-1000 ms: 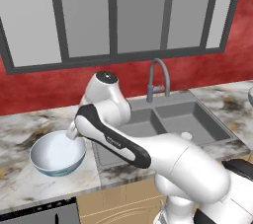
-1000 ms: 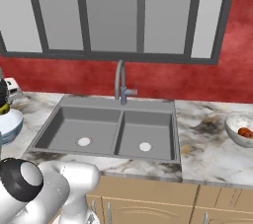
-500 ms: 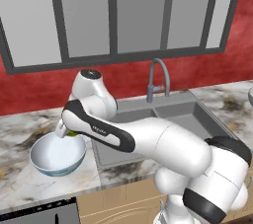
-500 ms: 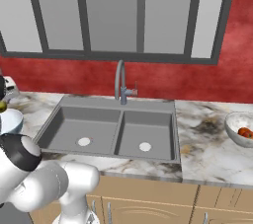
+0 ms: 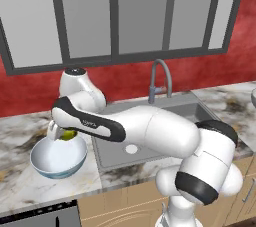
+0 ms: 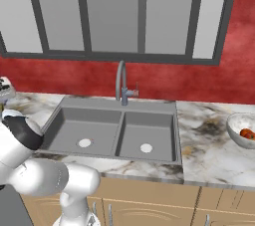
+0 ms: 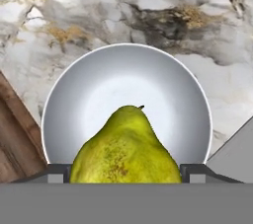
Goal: Pick the apples from the cabinet and place them in one bowl. Pick the pear from the sink and place it in the other bowl.
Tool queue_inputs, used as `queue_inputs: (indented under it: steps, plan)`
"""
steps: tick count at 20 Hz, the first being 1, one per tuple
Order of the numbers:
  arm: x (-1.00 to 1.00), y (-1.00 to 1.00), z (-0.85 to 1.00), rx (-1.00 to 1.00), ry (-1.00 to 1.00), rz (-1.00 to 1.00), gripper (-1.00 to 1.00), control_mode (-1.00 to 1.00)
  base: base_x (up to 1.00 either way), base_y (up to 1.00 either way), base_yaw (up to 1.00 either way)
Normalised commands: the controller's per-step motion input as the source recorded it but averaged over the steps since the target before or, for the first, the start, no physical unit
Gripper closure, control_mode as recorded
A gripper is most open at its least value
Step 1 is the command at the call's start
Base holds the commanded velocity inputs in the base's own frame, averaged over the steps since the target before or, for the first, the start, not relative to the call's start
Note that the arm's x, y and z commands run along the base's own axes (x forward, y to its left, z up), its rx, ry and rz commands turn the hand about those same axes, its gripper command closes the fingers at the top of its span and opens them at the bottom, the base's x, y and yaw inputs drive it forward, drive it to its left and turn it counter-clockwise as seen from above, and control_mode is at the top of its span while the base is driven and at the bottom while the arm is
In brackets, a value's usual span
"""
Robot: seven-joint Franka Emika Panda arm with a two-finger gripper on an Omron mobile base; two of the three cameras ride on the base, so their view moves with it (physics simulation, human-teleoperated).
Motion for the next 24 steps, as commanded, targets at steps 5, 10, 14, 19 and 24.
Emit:
queue_inputs:
  steps: [5,10,14,19,24]
  plan:
    - [0.08,0.01,-0.48,0.00,0.12,0.00,1.00,-1.00,0.00,0.00,0.00]
    - [0.06,0.13,-0.23,-0.08,0.02,0.00,1.00,-1.00,0.00,0.00,0.00]
    - [0.00,0.16,0.00,-0.12,0.00,0.00,1.00,-1.00,0.00,0.00,0.00]
    - [0.00,0.18,-0.11,-0.03,0.00,0.00,1.00,-1.00,0.00,0.00,0.00]
    - [0.18,0.18,-0.37,0.00,0.02,0.00,1.00,-1.00,0.00,0.00,0.00]
